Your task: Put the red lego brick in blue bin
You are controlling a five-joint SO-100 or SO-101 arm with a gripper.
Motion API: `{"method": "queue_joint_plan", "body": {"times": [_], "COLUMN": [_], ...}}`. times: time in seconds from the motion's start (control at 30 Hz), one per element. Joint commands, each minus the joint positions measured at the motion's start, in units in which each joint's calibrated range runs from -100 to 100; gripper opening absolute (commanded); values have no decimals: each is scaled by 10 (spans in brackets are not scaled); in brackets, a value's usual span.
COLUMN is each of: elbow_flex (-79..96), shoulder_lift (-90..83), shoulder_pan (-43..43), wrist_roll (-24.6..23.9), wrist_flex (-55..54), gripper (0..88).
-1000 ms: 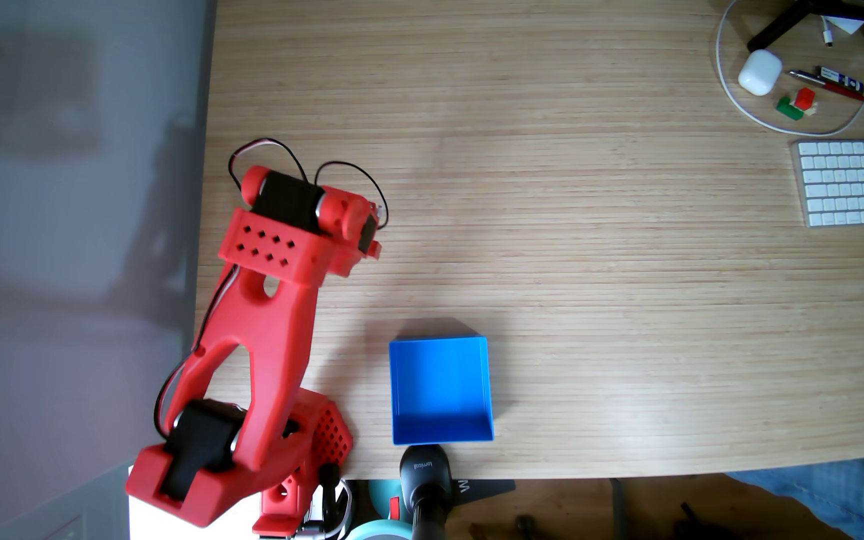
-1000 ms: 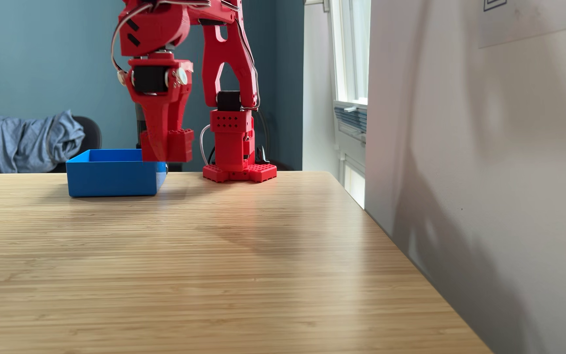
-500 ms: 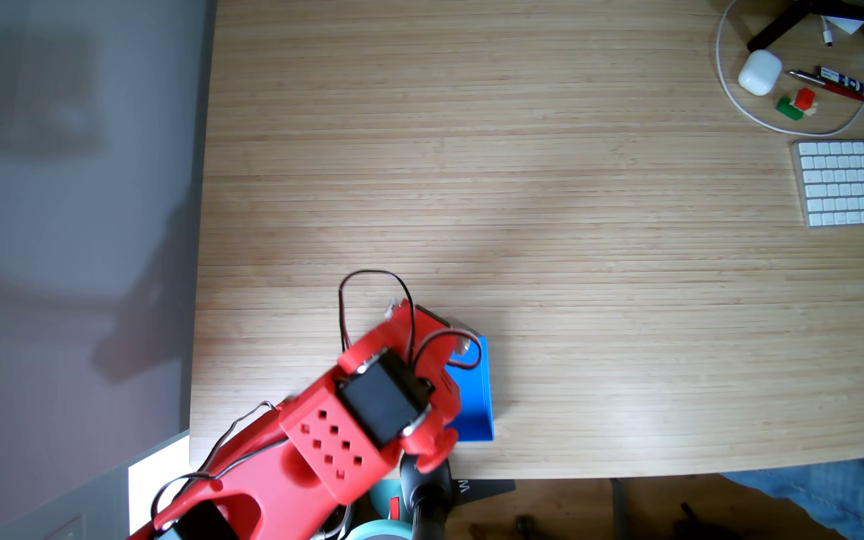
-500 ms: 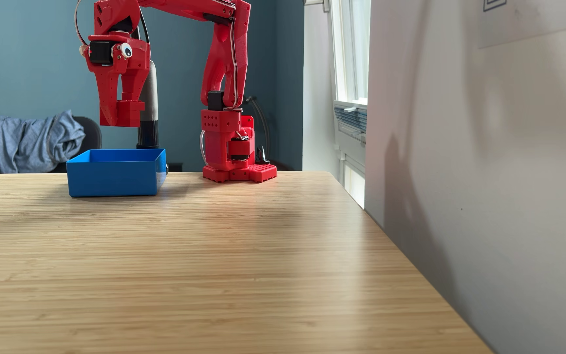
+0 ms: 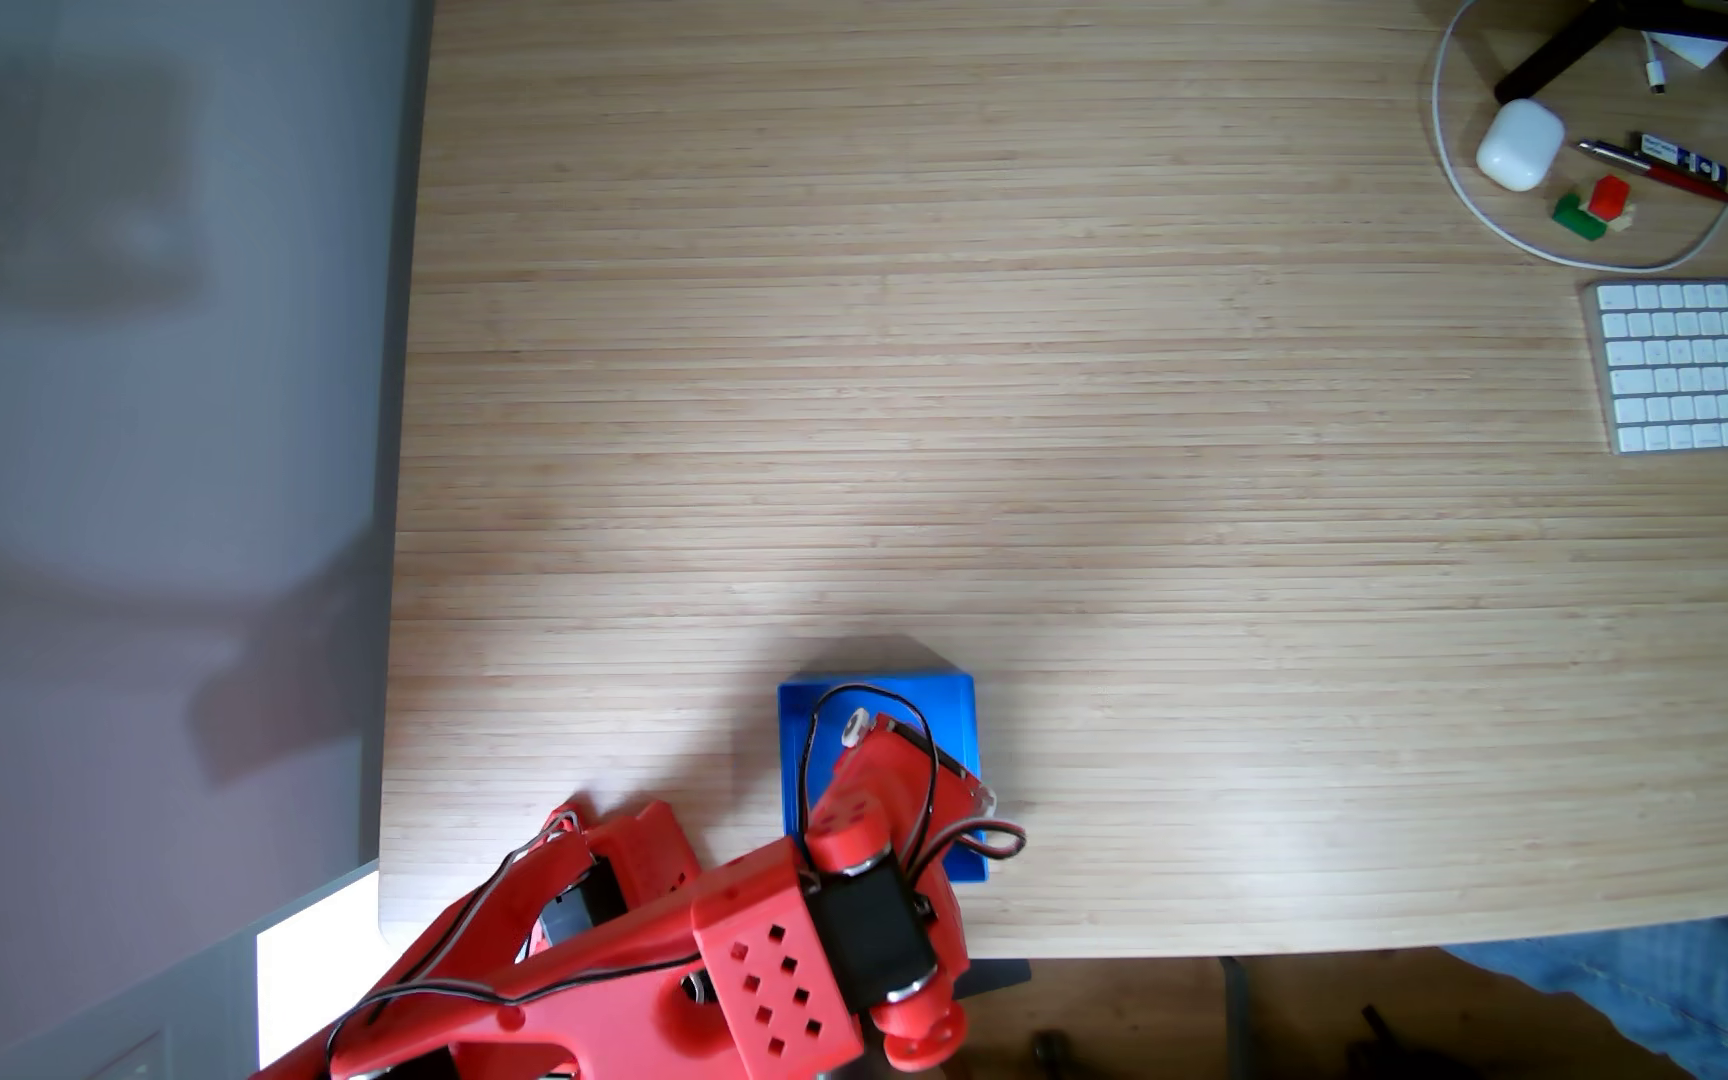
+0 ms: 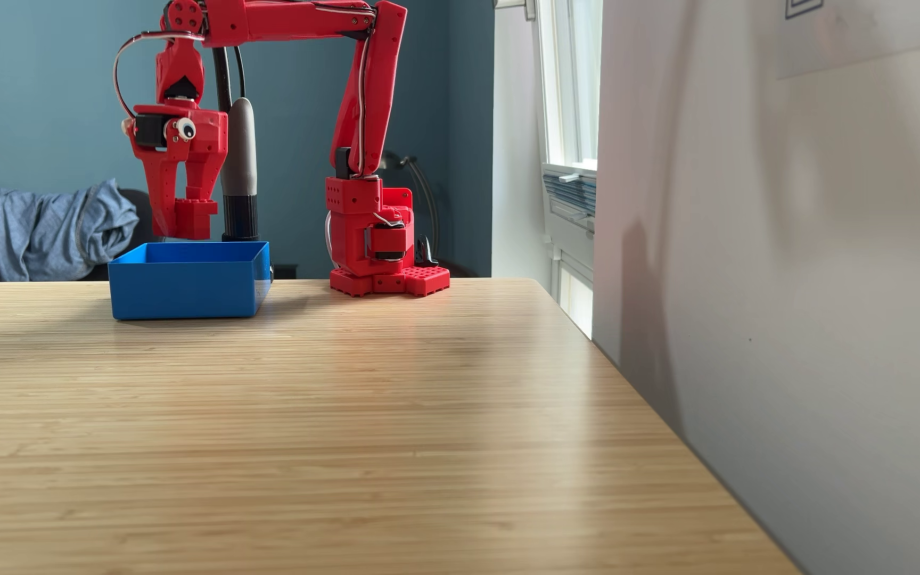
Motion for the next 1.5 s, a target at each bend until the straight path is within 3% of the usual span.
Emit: {"method": "queue_joint_plan", "body": {"times": [0.0, 0.27, 0.43, 0.57, 0.73, 1.03, 1.13, 1.47], "elbow_flex": [45, 114, 114, 104, 68, -101, -148, -130], "shoulder_lift": [-35, -35, -35, -35, -35, -35, -35, -45], "shoulder_pan": [19, 23, 22, 22, 22, -12, -38, -201], "wrist_roll": [13, 25, 25, 25, 26, 16, -1, -89], "wrist_flex": [-54, -106, -105, -101, -64, 132, 179, 201], "gripper": [1, 1, 155, 182, 163, 52, 1, 1]}}
